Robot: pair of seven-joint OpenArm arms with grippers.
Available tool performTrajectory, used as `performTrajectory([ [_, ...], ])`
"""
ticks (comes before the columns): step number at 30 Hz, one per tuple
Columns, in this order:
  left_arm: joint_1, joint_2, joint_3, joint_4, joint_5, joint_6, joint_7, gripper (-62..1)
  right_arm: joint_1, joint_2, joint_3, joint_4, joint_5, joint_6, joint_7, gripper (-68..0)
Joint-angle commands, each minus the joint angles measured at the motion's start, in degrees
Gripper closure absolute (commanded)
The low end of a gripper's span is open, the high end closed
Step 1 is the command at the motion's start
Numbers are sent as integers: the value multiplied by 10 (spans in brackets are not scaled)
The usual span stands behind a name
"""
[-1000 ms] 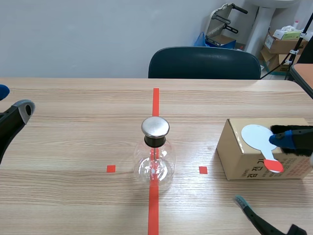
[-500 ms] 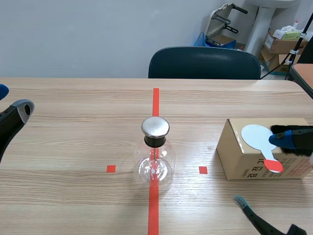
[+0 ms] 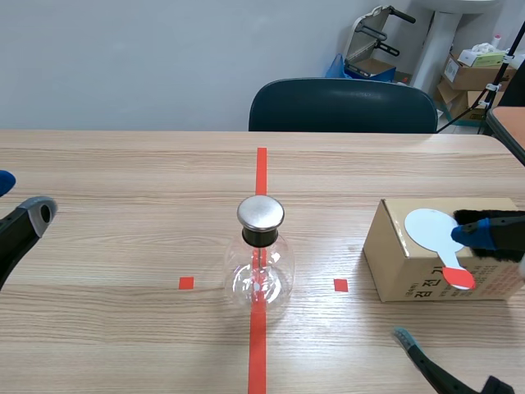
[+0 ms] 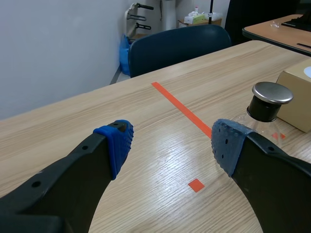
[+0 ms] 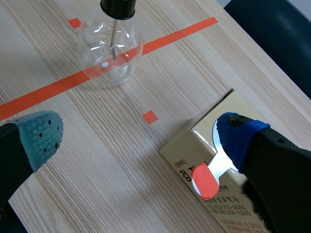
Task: Do the electroscope experiment
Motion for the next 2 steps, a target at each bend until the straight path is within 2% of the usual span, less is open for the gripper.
performTrajectory([
  [1,1,1,-5,10,-5,-1,-8,-371,3,0,3,2,6,-2,6,-679],
  [2,2,1,-5,10,-5,-1,-7,-371,3,0,3,2,6,-2,6,-679],
])
